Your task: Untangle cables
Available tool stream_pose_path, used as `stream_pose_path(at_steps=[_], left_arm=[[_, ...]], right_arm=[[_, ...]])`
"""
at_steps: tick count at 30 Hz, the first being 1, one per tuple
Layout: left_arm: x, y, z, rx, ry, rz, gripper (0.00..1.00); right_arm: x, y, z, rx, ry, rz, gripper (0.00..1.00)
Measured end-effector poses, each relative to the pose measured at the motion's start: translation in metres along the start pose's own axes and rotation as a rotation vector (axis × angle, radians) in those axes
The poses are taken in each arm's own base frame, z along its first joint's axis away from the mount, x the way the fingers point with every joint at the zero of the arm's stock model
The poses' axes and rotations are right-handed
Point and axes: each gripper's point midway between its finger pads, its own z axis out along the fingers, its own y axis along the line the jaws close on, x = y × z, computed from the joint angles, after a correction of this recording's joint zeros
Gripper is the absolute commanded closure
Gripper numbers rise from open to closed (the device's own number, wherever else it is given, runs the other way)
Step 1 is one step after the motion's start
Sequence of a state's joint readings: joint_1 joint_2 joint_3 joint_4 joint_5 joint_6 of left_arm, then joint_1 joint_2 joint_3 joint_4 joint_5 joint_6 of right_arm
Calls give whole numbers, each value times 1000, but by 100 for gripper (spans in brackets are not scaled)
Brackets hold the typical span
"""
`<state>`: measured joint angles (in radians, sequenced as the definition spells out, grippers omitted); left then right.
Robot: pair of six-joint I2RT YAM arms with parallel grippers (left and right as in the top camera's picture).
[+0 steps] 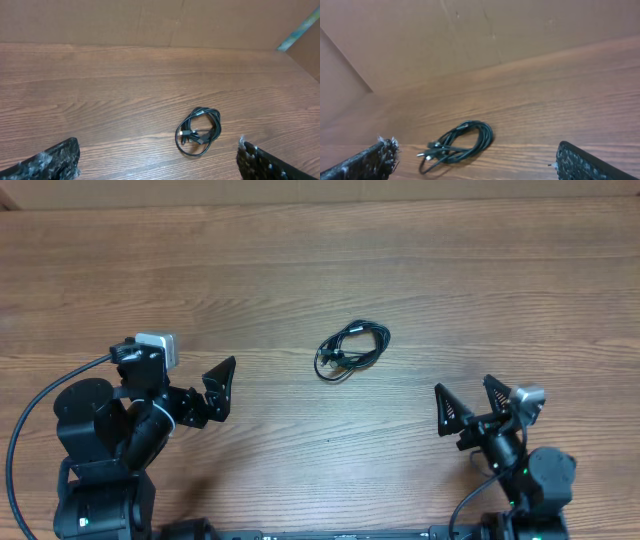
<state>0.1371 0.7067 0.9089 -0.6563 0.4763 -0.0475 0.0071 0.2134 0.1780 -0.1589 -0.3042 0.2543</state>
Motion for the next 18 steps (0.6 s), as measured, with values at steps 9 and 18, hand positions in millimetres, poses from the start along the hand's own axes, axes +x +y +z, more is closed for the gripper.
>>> stream_pose_path(at_steps=[9,18], left_arm=[[-3,0,0,1,-12,6,0],[-4,1,3,3,-6,3,0]], right_arm=[[-53,15,11,48,161,59,0],[-84,22,21,129,418,132,0]])
